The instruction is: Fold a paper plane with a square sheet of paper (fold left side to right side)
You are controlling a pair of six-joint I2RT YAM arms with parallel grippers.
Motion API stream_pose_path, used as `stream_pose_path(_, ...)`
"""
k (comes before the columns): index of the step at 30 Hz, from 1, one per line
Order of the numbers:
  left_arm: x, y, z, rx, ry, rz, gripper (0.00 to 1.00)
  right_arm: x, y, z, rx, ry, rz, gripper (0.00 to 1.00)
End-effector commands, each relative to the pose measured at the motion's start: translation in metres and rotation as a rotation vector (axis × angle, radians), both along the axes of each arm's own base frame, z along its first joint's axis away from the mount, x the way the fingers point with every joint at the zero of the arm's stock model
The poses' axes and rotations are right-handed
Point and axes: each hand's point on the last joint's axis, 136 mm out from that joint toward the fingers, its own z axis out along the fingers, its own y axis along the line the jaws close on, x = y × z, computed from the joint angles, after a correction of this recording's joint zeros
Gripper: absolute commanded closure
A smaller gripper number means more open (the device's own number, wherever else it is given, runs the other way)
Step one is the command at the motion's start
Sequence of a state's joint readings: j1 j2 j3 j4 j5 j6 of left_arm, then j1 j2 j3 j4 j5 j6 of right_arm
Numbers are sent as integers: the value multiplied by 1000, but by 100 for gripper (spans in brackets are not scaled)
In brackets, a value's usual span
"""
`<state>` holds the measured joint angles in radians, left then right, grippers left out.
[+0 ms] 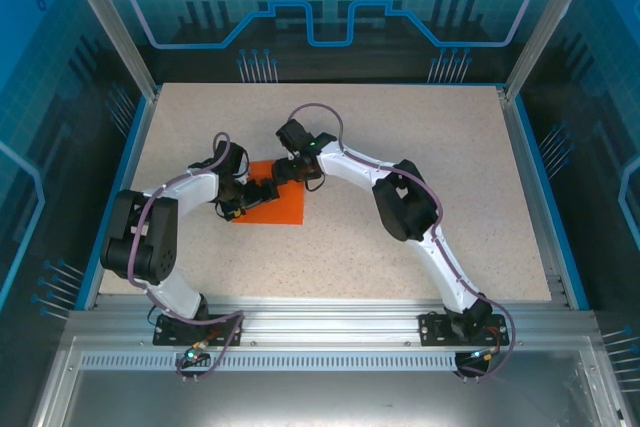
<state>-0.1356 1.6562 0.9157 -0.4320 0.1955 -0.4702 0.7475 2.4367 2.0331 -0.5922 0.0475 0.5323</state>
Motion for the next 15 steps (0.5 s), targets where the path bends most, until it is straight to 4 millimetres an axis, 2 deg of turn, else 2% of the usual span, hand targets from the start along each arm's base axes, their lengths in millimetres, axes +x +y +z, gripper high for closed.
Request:
stream_pose_path(1, 0, -2, -6, -15, 10, 4, 1, -60, 33, -4, 82, 162, 128, 31)
stream_pose_path(9, 3, -6, 6, -42, -32, -4, 2, -65, 40, 8, 143, 167, 148, 45)
stream_pose_path(15, 5, -10, 24, -68, -84, -19, 2, -63, 39, 15, 176, 157, 149, 61)
